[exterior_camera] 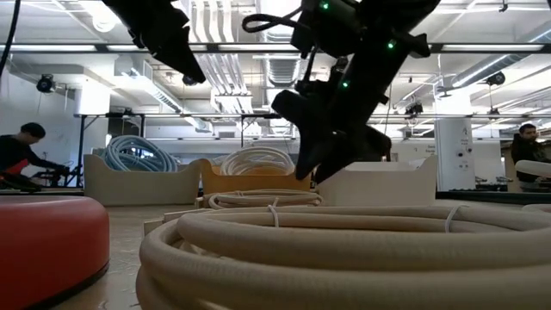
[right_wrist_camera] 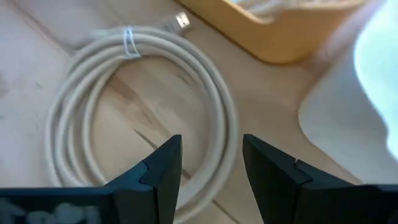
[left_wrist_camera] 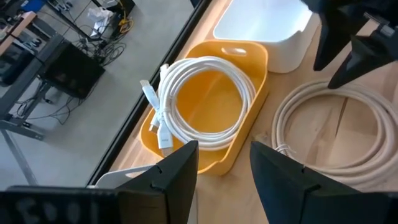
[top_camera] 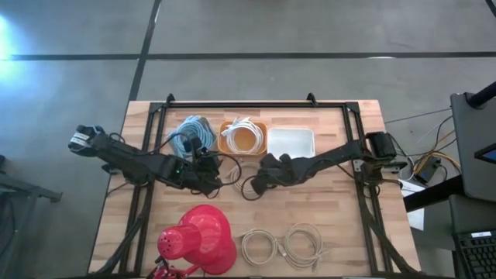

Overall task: Sort HDMI cables
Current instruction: Put the top light brown HDMI cable into the white bin

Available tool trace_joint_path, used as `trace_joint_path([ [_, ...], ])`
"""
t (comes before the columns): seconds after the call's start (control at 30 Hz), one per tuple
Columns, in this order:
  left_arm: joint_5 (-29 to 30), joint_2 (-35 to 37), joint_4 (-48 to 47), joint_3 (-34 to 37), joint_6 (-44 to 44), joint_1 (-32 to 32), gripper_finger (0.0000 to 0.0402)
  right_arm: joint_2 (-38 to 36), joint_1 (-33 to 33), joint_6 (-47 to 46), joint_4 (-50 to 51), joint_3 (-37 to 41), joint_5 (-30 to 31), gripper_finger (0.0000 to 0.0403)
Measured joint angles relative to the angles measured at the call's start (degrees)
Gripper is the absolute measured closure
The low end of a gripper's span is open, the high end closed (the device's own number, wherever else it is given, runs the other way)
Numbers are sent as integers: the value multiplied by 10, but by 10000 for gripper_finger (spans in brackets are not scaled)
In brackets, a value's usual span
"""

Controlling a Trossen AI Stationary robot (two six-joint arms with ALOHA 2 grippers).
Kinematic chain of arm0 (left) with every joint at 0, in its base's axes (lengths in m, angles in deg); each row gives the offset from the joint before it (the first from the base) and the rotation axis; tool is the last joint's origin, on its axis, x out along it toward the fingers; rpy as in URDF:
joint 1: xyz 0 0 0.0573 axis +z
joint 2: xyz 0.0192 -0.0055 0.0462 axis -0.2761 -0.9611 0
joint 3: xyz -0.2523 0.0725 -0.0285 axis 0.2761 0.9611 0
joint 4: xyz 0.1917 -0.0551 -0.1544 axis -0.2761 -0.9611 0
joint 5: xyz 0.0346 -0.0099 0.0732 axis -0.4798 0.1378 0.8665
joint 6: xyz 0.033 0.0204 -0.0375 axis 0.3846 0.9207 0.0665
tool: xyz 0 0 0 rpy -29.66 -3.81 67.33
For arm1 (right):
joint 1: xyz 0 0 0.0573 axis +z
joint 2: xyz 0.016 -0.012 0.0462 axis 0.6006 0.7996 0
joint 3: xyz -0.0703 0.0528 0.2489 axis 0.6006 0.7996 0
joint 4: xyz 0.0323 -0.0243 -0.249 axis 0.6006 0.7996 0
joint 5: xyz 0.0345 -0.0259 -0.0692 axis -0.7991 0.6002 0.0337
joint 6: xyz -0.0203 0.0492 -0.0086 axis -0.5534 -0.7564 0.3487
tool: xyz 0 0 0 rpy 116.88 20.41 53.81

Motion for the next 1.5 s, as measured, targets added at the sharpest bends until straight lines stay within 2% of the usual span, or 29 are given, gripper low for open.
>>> trace_joint_path([
  [0.17,1,0,2,3,0,0,225,1,0,-29,0,13,-4,236],
  [0.43,2,1,6,3,0,0,225,12,0,-35,-52,18,-5,236],
  [0.73,2,1,17,3,0,0,225,79,-8,-26,-57,-5,-1,238],
  [0.87,2,1,18,3,0,0,225,93,-11,27,-44,-27,-7,254],
  [1.0,3,1,21,3,0,0,225,93,-11,66,-22,-42,-17,297],
  [1.13,3,2,21,3,0,0,225,83,-10,91,8,-46,-30,354],
  [1.2,3,2,21,3,0,0,225,75,-9,114,13,-45,-52,370],
  [1.4,3,2,22,3,0,0,225,8,6,150,21,-43,-66,369],
  [1.5,3,2,23,3,0,0,225,-41,19,168,55,-42,-12,362],
])
